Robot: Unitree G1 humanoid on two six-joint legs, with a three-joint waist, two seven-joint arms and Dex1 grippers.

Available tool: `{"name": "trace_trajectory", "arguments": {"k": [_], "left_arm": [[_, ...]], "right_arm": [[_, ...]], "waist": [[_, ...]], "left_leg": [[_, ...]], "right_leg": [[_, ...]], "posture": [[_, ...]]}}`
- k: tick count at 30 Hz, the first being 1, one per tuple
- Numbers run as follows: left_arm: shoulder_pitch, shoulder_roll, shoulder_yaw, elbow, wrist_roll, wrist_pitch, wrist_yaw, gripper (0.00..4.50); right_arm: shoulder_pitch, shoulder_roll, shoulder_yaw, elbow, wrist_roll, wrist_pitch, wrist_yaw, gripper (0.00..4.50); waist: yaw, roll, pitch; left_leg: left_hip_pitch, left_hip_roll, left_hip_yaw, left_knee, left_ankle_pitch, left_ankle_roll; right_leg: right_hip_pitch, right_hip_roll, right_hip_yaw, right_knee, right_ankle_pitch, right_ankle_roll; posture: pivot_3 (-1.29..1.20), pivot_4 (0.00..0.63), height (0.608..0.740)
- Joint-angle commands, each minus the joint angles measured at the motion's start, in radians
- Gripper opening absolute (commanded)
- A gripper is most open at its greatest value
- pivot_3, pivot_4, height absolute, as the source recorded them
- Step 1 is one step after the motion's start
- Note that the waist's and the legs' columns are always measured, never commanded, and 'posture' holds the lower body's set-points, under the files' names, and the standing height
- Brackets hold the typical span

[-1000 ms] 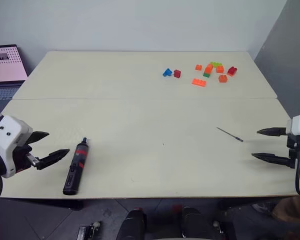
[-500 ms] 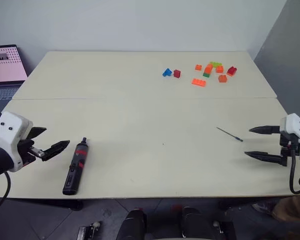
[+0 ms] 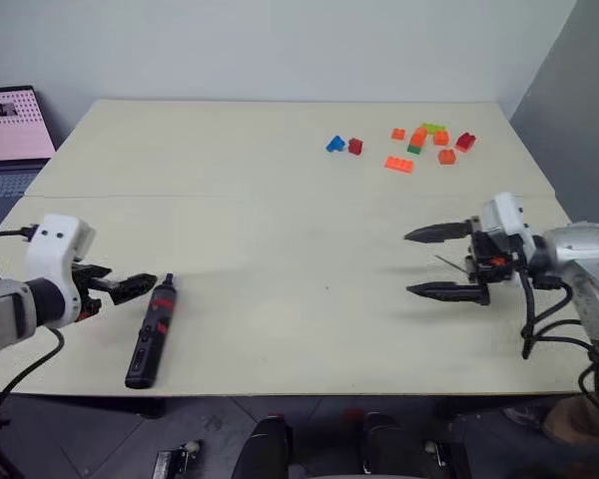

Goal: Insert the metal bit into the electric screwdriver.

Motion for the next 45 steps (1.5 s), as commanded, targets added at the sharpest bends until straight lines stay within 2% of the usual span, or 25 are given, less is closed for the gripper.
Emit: {"name": "trace_trajectory", "arguments": {"k": [1, 8, 21, 30, 38, 45], "left_arm": [[-0.046, 0.056, -0.034, 0.017, 0.006, 0.016, 0.0, 4.5], [-0.108, 0.088, -0.172, 0.055, 0.026, 0.052, 0.019, 4.5], [-0.276, 0.049, -0.299, 0.148, 0.037, 0.196, 0.072, 4.5], [-0.27, 0.027, -0.329, 0.159, 0.052, 0.248, 0.093, 4.5], [-0.32, -0.07, -0.335, 0.204, 0.096, 0.252, 0.164, 4.5], [-0.34, -0.097, -0.338, 0.224, 0.098, 0.254, 0.179, 4.5]], "right_arm": [[-0.063, 0.037, 0.036, 0.022, -0.011, -0.034, 0.042, 4.46], [-0.118, 0.108, 0.073, 0.017, 0.011, -0.016, 0.068, 4.46], [-0.156, 0.158, 0.082, -0.02, 0.053, 0.034, 0.076, 4.46], [-0.142, 0.162, 0.085, -0.042, 0.044, 0.031, 0.07, 4.46], [-0.134, 0.158, 0.085, -0.061, 0.046, 0.04, 0.067, 4.46], [-0.13, 0.156, 0.086, -0.075, 0.044, 0.047, 0.065, 4.46]], "waist": [[0.0, 0.0, 0.0], [0.0, 0.0, 0.0], [0.0, -0.001, 0.0], [0.0, -0.001, 0.0], [0.0, -0.001, 0.0], [-0.001, -0.001, 0.0]], "left_leg": [[0.0, 0.0, 0.0, 0.0, 0.0, 0.0], [0.0, 0.0, 0.0, 0.0, 0.0, 0.0], [-0.006, -0.001, -0.001, 0.001, 0.0, 0.0], [-0.012, -0.001, -0.001, 0.002, 0.001, -0.001], [-0.013, -0.001, -0.001, 0.003, 0.001, -0.001], [-0.013, -0.001, -0.001, 0.003, 0.001, -0.001]], "right_leg": [[0.0, 0.0, 0.0, 0.0, 0.0, 0.0], [-0.002, 0.0, 0.001, 0.001, 0.0, 0.0], [-0.007, 0.0, 0.0, 0.004, 0.0, 0.0], [-0.013, 0.0, 0.0, 0.004, 0.0, 0.0], [-0.013, 0.0, 0.0, 0.005, 0.001, 0.0], [-0.013, 0.0, 0.0, 0.005, 0.001, 0.0]], "posture": [[0.0, 0.15, 0.74], [0.0, 0.15, 0.74], [0.0, 0.15, 0.74], [0.0, 0.15, 0.74], [0.0, 0.15, 0.74], [0.0, 0.15, 0.74]]}}
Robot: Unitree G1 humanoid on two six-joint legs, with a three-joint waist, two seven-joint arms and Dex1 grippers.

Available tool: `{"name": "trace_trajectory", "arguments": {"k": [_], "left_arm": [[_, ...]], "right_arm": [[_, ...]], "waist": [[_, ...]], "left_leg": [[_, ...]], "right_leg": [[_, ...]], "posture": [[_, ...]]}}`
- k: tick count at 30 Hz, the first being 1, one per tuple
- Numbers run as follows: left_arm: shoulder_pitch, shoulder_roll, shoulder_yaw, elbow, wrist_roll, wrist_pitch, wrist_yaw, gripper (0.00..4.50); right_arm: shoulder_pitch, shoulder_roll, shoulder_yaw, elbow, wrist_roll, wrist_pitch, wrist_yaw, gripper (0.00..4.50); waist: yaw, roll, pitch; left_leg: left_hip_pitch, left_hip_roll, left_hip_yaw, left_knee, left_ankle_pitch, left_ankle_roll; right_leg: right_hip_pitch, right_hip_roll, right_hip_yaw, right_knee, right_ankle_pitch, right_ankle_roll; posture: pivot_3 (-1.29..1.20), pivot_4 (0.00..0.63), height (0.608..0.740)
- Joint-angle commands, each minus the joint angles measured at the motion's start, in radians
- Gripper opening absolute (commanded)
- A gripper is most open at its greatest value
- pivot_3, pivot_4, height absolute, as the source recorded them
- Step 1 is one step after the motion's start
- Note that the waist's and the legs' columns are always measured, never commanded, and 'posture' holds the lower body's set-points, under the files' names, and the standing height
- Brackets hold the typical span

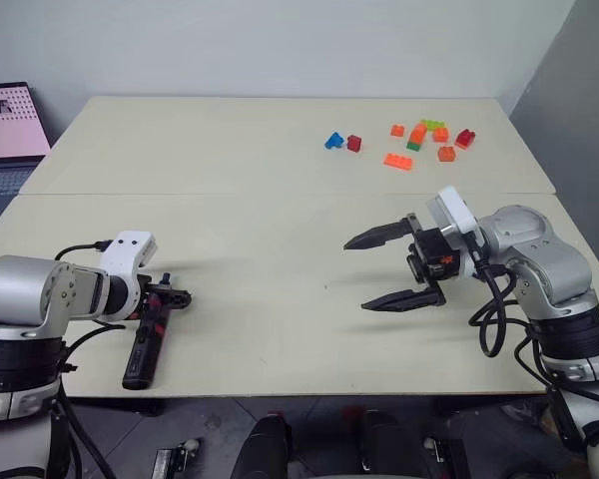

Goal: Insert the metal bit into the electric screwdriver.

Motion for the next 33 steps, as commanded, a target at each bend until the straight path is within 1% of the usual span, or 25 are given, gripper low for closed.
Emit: {"name": "trace_trajectory", "arguments": {"k": [1, 3, 4, 6, 10, 11, 14, 16, 17, 21, 25, 27, 31, 32, 33], "left_arm": [[-0.023, -0.002, 0.01, 0.01, 0.017, 0.005, 0.011, 4.5], [-0.017, 0.006, 0.003, 0.008, 0.02, 0.004, 0.01, 4.13], [-0.013, 0.009, 0.001, 0.006, 0.021, 0.004, 0.009, 4.06], [-0.005, 0.011, 0.001, -0.002, 0.019, 0.005, 0.006, 3.63], [0.006, 0.016, -0.005, -0.012, 0.013, 0.005, 0.004, 2.96], [0.007, 0.016, -0.006, -0.012, 0.014, 0.005, 0.004, 2.68], [0.011, 0.015, -0.003, -0.014, 0.015, 0.005, 0.003, 2.08], [0.011, 0.016, -0.003, -0.017, 0.015, 0.005, 0.001, 1.75], [0.012, 0.018, -0.004, -0.018, 0.016, 0.003, 0.0, 1.69], [0.002, 0.032, -0.024, -0.029, 0.018, -0.046, -0.016, 1.68], [-0.04, 0.05, -0.085, -0.101, 0.012, -0.151, -0.062, 1.68], [-0.077, 0.023, -0.112, -0.167, 0.001, -0.219, -0.087, 1.68], [-0.2, -0.152, -0.129, -0.258, -0.076, -0.244, -0.104, 1.68], [-0.211, -0.173, -0.127, -0.264, -0.081, -0.244, -0.106, 1.67], [-0.234, -0.224, -0.137, -0.265, -0.081, -0.281, -0.099, 1.67]], "right_arm": [[-0.003, -0.008, -0.008, -0.042, 0.016, 0.003, 0.002, 4.46], [-0.002, -0.01, -0.008, -0.045, 0.015, 0.005, 0.001, 4.5], [-0.001, -0.011, -0.009, -0.046, 0.014, 0.006, 0.001, 4.5], [0.0, -0.012, -0.01, -0.048, 0.012, 0.006, -0.001, 4.5], [0.002, -0.014, -0.011, -0.051, 0.01, 0.007, -0.005, 4.5], [0.002, -0.014, -0.011, -0.052, 0.01, 0.007, -0.006, 4.5], [0.002, -0.014, -0.012, -0.054, 0.01, 0.009, -0.009, 4.5], [0.002, -0.014, -0.013, -0.054, 0.009, 0.009, -0.012, 4.5], [0.002, -0.015, -0.013, -0.055, 0.009, 0.009, -0.014, 4.5], [0.005, -0.017, -0.016, -0.055, 0.009, 0.009, -0.021, 4.5], [0.02, -0.036, -0.034, -0.074, 0.016, 0.022, -0.036, 4.5], [0.034, -0.056, -0.056, -0.094, 0.027, 0.036, -0.055, 4.5], [0.081, -0.102, -0.152, -0.163, 0.074, 0.091, -0.135, 4.5], [0.086, -0.107, -0.163, -0.175, 0.083, 0.102, -0.148, 4.5], [0.101, -0.121, -0.196, -0.194, 0.099, 0.122, -0.173, 4.5]], "waist": [[0.001, 0.0, 0.0], [0.001, 0.0, 0.0], [0.001, 0.0, 0.0], [0.001, 0.0, 0.0], [0.001, 0.0, 0.0], [0.001, 0.0, 0.0], [0.001, 0.0, 0.0], [0.0, 0.0, 0.0], [0.0, 0.0, 0.0], [0.0, 0.0, 0.0], [0.003, 0.0, 0.0], [0.008, 0.0, 0.0], [0.034, -0.002, 0.0], [0.033, -0.002, 0.0], [0.03, -0.002, 0.0]], "left_leg": [[0.0, 0.0, 0.0, 0.0, 0.0, 0.0], [0.0, 0.0, 0.0, 0.0, 0.0, 0.0], [0.0, 0.0, 0.0, 0.0, 0.0, 0.0], [0.0, 0.0, 0.0, 0.0, 0.0, 0.0], [0.0, 0.0, 0.0, 0.0, 0.0, 0.0], [0.0, 0.0, 0.0, 0.0, 0.0, 0.0], [0.0, 0.0, 0.0, 0.0, 0.0, 0.0], [0.0, 0.0, 0.0, 0.0, 0.0, 0.0], [0.0, 0.0, 0.0, 0.0, 0.0, 0.0], [0.0, 0.0, 0.0, 0.0, 0.0, 0.0], [0.0, 0.0, 0.0, 0.0, 0.0, 0.0], [-0.001, 0.0, 0.0, 0.001, 0.002, -0.004], [-0.004, -0.002, -0.001, 0.004, 0.003, -0.005], [-0.005, -0.002, -0.001, 0.008, 0.003, -0.005], [-0.006, -0.001, 0.0, 0.01, 0.003, -0.005]], "right_leg": [[0.0, 0.0, 0.0, 0.0, 0.0, 0.0], [0.0, 0.0, 0.0, 0.0, 0.0, 0.0], [0.0, 0.0, 0.0, 0.0, 0.0, 0.0], [0.0, 0.0, 0.0, 0.0, 0.0, 0.0], [0.0, 0.0, 0.0, 0.0, 0.0, 0.0], [0.0, 0.0, 0.0, 0.0, 0.0, 0.0], [0.0, 0.0, 0.0, 0.0, 0.0, 0.0], [0.0, 0.0, 0.0, 0.0, 0.0, 0.0], [0.0, 0.0, 0.0, 0.0, 0.0, 0.0], [0.0, 0.0, 0.0, 0.0, 0.0, 0.0], [0.0, 0.0, 0.0, 0.0, 0.0, 0.0], [0.0, 0.0, -0.002, 0.0, 0.0, 0.0], [0.001, -0.001, -0.004, 0.0, 0.0, 0.0], [0.001, -0.001, -0.004, -0.001, 0.001, 0.001], [0.001, -0.001, -0.003, -0.001, 0.001, 0.002]], "posture": [[0.0, 0.15, 0.74], [0.0, 0.15, 0.74], [0.0, 0.15, 0.74], [0.0, 0.15, 0.74], [0.0, 0.15, 0.74], [0.0, 0.15, 0.74], [0.0, 0.15, 0.74], [0.0, 0.15, 0.74], [0.0, 0.15, 0.74], [0.0, 0.15, 0.74], [0.0, 0.15, 0.74], [0.0, 0.15, 0.74], [0.0, 0.15, 0.74], [0.0, 0.15, 0.74], [0.0, 0.15, 0.74]]}}
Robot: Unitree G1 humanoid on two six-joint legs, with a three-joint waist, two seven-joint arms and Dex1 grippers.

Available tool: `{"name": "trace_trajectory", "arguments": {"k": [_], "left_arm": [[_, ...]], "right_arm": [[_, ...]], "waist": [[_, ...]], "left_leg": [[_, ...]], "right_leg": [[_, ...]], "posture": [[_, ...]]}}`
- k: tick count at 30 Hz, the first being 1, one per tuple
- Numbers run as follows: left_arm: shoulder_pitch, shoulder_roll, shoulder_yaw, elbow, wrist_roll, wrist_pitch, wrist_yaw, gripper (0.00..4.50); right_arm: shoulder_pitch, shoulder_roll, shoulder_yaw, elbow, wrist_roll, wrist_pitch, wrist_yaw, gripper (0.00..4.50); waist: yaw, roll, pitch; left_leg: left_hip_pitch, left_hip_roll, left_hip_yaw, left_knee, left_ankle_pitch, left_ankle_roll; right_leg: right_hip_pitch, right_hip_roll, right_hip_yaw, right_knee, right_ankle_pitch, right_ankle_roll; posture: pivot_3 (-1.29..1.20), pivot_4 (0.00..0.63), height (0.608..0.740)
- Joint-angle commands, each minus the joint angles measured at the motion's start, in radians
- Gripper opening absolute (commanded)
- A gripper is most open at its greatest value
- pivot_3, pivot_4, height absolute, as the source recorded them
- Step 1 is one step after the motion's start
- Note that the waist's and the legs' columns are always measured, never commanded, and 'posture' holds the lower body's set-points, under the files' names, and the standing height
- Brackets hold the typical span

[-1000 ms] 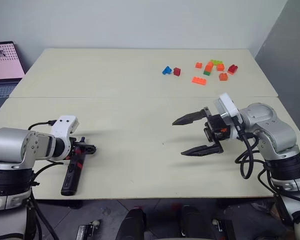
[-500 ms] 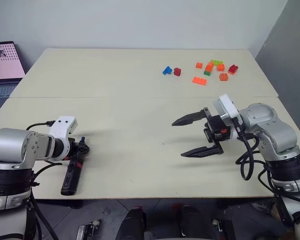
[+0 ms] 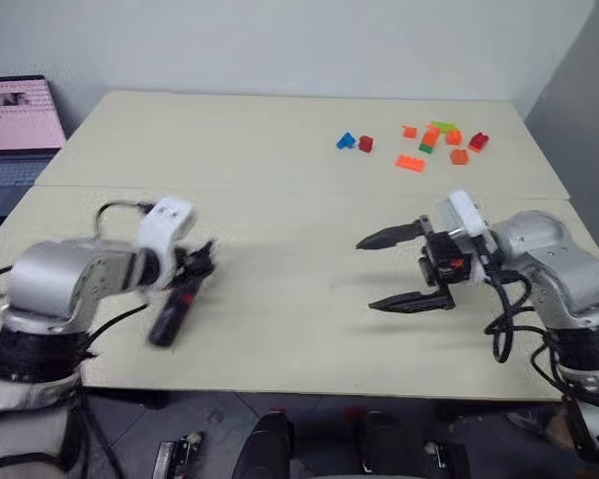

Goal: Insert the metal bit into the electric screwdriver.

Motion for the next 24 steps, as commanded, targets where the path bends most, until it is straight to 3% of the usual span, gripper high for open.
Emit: {"name": "trace_trajectory", "arguments": {"k": [1, 5, 12, 17, 24], "left_arm": [[-0.069, -0.104, -0.005, -0.051, -0.029, -0.081, -0.004, 1.67], [-0.092, -0.297, -0.082, -0.009, 0.043, -0.333, 0.033, 1.67], [0.019, -0.488, -0.17, 0.1, 0.211, -0.774, 0.086, 1.67], [0.091, -0.544, -0.182, 0.181, 0.291, -0.951, 0.107, 1.67], [0.199, -0.556, -0.169, 0.182, 0.32, -0.998, 0.128, 1.67]], "right_arm": [[0.031, -0.046, -0.117, -0.092, 0.071, 0.059, -0.077, 4.5], [0.108, -0.086, -0.228, -0.135, 0.087, 0.086, -0.176, 4.5], [0.18, -0.085, -0.287, -0.228, 0.126, 0.115, -0.29, 4.5], [0.189, -0.086, -0.285, -0.243, 0.136, 0.114, -0.323, 4.5], [0.181, -0.102, -0.253, -0.247, 0.127, 0.104, -0.314, 4.5]], "waist": [[-0.005, 0.0, 0.0], [-0.016, 0.0, 0.0], [-0.025, 0.001, 0.0], [-0.025, 0.001, 0.0], [-0.025, 0.001, 0.0]], "left_leg": [[0.0, 0.0, 0.001, 0.001, 0.0, 0.0], [0.0, 0.0, 0.003, 0.003, 0.0, 0.001], [0.003, 0.0, 0.006, 0.003, -0.002, 0.004], [0.003, -0.001, 0.006, 0.003, -0.002, 0.004], [0.004, -0.001, 0.005, 0.004, -0.002, 0.005]], "right_leg": [[0.0, 0.0, 0.002, 0.0, 0.0, 0.001], [0.0, 0.0, 0.004, 0.0, 0.001, 0.002], [0.002, 0.001, 0.006, 0.0, 0.002, 0.003], [0.002, 0.001, 0.006, 0.001, 0.002, 0.004], [0.004, 0.001, 0.006, 0.0, 0.003, 0.005]], "posture": [[0.0, 0.15, 0.74], [0.0, 0.15, 0.74], [0.0, 0.15, 0.74], [0.0, 0.15, 0.74], [0.0, 0.15, 0.74]]}}
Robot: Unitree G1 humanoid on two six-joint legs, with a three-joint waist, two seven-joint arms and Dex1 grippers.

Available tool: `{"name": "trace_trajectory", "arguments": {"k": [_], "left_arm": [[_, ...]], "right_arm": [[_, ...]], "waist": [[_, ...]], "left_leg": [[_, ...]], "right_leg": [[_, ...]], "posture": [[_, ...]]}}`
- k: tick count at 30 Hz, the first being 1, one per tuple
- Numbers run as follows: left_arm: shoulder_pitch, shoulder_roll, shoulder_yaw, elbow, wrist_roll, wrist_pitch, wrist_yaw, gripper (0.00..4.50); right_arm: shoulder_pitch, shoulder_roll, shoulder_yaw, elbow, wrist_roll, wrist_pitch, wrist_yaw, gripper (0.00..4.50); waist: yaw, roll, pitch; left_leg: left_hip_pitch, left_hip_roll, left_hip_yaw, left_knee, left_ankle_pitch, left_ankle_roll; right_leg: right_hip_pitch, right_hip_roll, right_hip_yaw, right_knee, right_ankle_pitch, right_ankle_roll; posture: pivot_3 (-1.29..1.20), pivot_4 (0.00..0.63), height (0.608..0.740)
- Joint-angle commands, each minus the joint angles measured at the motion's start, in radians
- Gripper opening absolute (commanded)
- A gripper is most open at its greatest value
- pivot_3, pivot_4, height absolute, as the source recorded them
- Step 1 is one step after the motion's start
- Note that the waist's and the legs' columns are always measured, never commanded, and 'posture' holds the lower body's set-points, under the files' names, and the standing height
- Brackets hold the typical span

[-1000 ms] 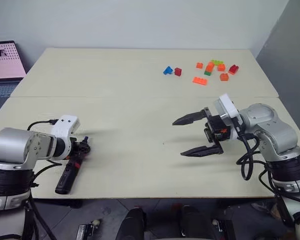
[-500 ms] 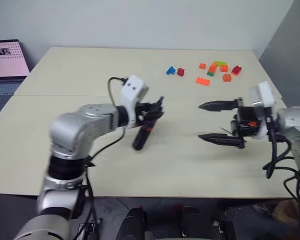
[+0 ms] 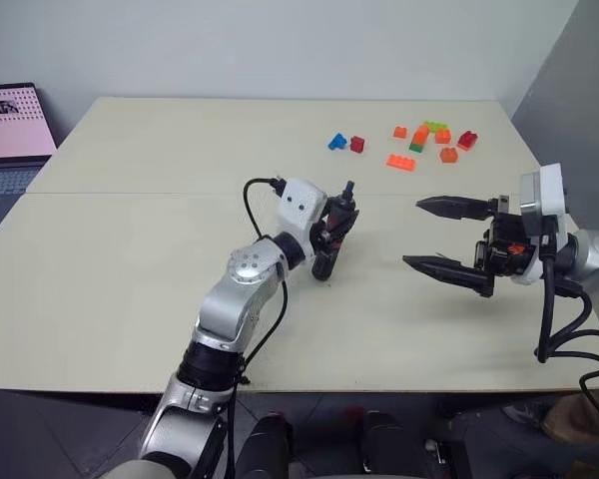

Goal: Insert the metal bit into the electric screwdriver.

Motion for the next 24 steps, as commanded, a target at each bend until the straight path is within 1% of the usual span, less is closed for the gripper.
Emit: {"name": "trace_trajectory", "arguments": {"k": [1, 9, 11, 13, 16, 18, 21, 22, 24], "left_arm": [[0.057, 0.013, 0.02, -0.042, 0.011, -0.007, 0.004, 1.67], [0.154, 0.083, 0.084, -0.157, -0.019, 0.053, -0.012, 1.67], [0.187, 0.111, 0.103, -0.202, -0.04, 0.08, -0.021, 1.67], [0.207, 0.133, 0.106, -0.227, -0.047, 0.093, -0.028, 1.67], [0.208, 0.139, 0.106, -0.23, -0.056, 0.095, -0.023, 1.67], [0.21, 0.14, 0.104, -0.232, -0.054, 0.096, -0.019, 1.67], [0.217, 0.136, 0.096, -0.232, -0.047, 0.096, -0.011, 1.67], [0.218, 0.132, 0.091, -0.232, -0.044, 0.096, -0.008, 1.67], [0.216, 0.124, 0.084, -0.231, -0.042, 0.097, -0.001, 1.66]], "right_arm": [[-0.017, -0.021, 0.002, -0.033, 0.008, -0.019, 0.005, 4.5], [-0.015, -0.058, 0.03, -0.004, -0.023, -0.053, 0.045, 4.5], [-0.016, -0.08, 0.043, 0.024, -0.05, -0.064, 0.066, 4.5], [-0.016, -0.106, 0.059, 0.056, -0.082, -0.082, 0.087, 4.5], [-0.023, -0.143, 0.075, 0.113, -0.123, -0.1, 0.111, 4.5], [-0.033, -0.177, 0.099, 0.163, -0.176, -0.099, 0.113, 4.5], [-0.064, -0.251, 0.192, 0.279, -0.338, -0.112, 0.09, 4.5], [-0.091, -0.268, 0.234, 0.332, -0.386, -0.099, 0.089, 4.5], [-0.162, -0.267, 0.302, 0.439, -0.453, -0.074, 0.085, 4.5]], "waist": [[-0.001, 0.0, 0.0], [-0.004, 0.0, 0.0], [-0.006, 0.001, 0.0], [-0.007, 0.001, 0.0], [-0.006, 0.001, -0.001], [-0.006, 0.001, -0.001], [-0.007, 0.001, -0.001], [-0.007, 0.002, -0.001], [-0.007, 0.002, -0.001]], "left_leg": [[0.0, 0.0, 0.0, 0.0, 0.0, 0.0], [0.004, 0.0, -0.001, 0.0, 0.0, 0.0], [0.006, 0.0, -0.001, 0.0, 0.0, 0.0], [0.01, 0.001, -0.001, -0.001, 0.0, 0.0], [0.013, 0.001, -0.001, -0.001, 0.0, 0.001], [0.013, 0.001, -0.001, -0.001, 0.0, 0.001], [0.013, 0.001, 0.0, -0.002, 0.0, 0.001], [0.013, 0.002, 0.0, -0.002, 0.0, 0.0], [0.014, 0.002, 0.001, -0.002, 0.0, 0.0]], "right_leg": [[0.0, 0.0, 0.0, 0.0, 0.0, 0.0], [0.005, 0.002, -0.001, 0.0, 0.0, 0.0], [0.006, 0.003, -0.001, 0.0, 0.0, 0.0], [0.01, 0.005, -0.001, -0.001, 0.0, 0.0], [0.012, 0.006, -0.001, -0.001, -0.001, 0.001], [0.012, 0.007, -0.001, -0.002, -0.001, 0.001], [0.012, 0.007, 0.0, -0.002, -0.001, 0.001], [0.012, 0.007, 0.0, -0.002, -0.001, 0.0], [0.012, 0.007, 0.001, -0.002, -0.001, 0.0]], "posture": [[0.0, 0.15, 0.74], [0.0, 0.15, 0.74], [0.0, 0.15, 0.74], [0.0, 0.15, 0.74], [0.0, 0.15, 0.74], [0.0, 0.15, 0.74], [0.0, 0.15, 0.74], [0.0, 0.15, 0.74], [0.0, 0.15, 0.74]]}}
